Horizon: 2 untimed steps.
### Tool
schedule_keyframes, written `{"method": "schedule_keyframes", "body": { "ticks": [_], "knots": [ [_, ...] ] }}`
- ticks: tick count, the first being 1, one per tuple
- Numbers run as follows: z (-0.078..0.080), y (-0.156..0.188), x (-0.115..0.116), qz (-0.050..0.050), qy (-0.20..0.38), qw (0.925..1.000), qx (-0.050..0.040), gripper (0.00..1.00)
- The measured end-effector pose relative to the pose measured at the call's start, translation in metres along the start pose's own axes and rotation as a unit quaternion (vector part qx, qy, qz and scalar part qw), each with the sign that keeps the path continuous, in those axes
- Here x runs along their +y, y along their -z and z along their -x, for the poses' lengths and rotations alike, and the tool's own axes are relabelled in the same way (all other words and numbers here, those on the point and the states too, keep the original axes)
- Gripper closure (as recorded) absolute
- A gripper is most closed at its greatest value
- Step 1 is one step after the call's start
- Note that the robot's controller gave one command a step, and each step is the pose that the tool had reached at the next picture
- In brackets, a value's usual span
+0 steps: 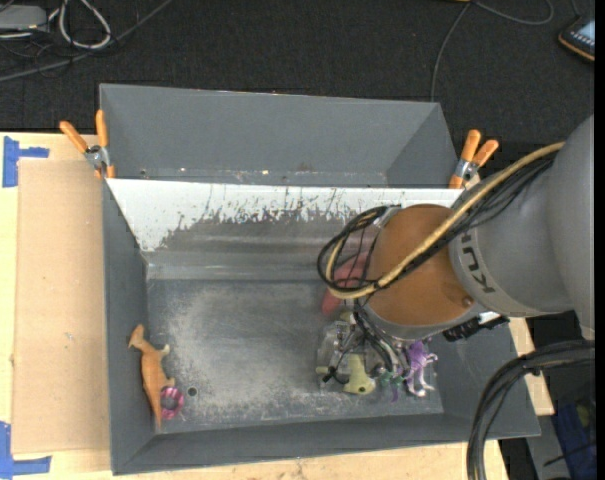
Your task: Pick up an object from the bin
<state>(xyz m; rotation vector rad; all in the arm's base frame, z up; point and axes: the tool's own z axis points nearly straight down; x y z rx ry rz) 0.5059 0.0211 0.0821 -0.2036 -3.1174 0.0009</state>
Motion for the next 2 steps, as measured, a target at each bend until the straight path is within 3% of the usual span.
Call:
{"method": "schedule_keyframes", "body": {
  "ticks": [2],
  "knots": [
    [-0.001,0.01,-0.001,0.0,0.002,1.0,0.0011,1.0]
  ]
}}
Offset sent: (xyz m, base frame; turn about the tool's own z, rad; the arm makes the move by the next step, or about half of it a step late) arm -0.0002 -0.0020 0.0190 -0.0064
